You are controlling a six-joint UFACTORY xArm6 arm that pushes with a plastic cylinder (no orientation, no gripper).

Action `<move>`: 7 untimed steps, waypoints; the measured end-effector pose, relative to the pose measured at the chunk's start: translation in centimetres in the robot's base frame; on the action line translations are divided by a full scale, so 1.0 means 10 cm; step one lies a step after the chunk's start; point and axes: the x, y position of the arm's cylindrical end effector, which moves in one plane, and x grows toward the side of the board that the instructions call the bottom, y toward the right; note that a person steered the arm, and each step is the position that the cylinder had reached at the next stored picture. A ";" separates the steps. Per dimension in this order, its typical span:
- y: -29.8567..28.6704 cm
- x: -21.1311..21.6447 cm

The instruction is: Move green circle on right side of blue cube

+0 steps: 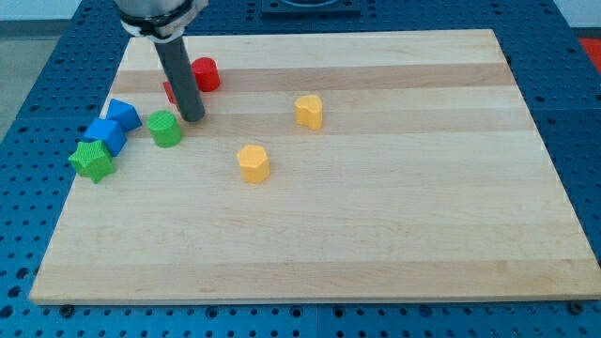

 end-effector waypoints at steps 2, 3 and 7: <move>0.02 0.07; -0.23 0.19; -0.35 0.24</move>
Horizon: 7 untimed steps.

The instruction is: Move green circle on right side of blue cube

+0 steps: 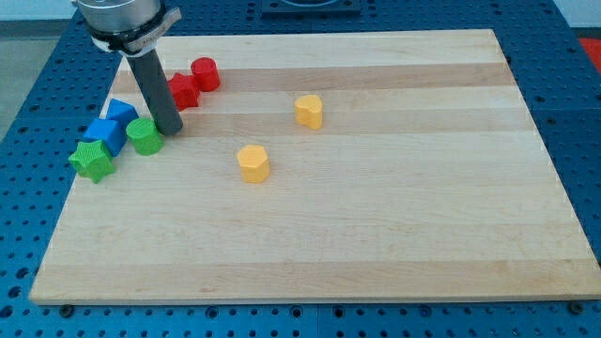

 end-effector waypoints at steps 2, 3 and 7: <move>0.11 0.07; 0.09 0.11; -0.01 0.12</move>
